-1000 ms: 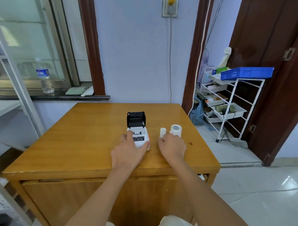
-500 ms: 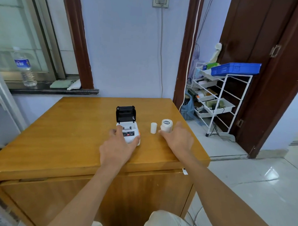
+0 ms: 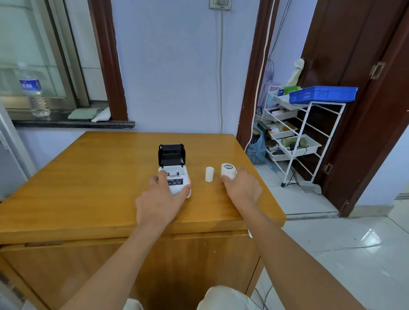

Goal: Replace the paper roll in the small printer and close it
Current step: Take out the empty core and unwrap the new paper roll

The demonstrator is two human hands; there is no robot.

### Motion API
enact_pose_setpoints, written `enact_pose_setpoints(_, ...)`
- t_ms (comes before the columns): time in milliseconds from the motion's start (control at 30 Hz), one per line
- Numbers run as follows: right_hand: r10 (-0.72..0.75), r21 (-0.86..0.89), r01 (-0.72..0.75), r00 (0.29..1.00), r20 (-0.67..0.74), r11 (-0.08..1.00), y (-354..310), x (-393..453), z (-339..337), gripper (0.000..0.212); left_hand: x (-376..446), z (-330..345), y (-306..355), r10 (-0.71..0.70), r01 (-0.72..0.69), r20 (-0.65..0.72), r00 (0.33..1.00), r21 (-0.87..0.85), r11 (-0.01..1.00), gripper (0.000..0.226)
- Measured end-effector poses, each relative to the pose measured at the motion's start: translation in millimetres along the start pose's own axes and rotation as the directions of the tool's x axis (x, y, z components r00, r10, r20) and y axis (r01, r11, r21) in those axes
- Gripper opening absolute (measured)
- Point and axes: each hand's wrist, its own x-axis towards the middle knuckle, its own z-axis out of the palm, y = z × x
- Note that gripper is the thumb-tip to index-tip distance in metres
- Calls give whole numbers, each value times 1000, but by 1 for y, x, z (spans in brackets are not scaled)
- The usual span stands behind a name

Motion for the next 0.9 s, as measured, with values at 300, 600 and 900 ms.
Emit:
enact_pose_setpoints(300, -4, 44, 3, 1000, 12, 999, 4, -9, -3, 36, -3, -3, 0, 17, -17, -13, 1000, -12, 1000, 80)
enact_pose_setpoints(600, 51, 283, -37, 998, -42, 959, 7, -14, -9, 33, -6, -4, 0, 19, -19, -24, 1000, -15, 1000, 78)
enact_pose_setpoints(900, -178, 529, 178, 983, -53, 830, 11, -92, -45, 17, -8, -15, 0, -45, 32, -70, 997, -175, 984, 79)
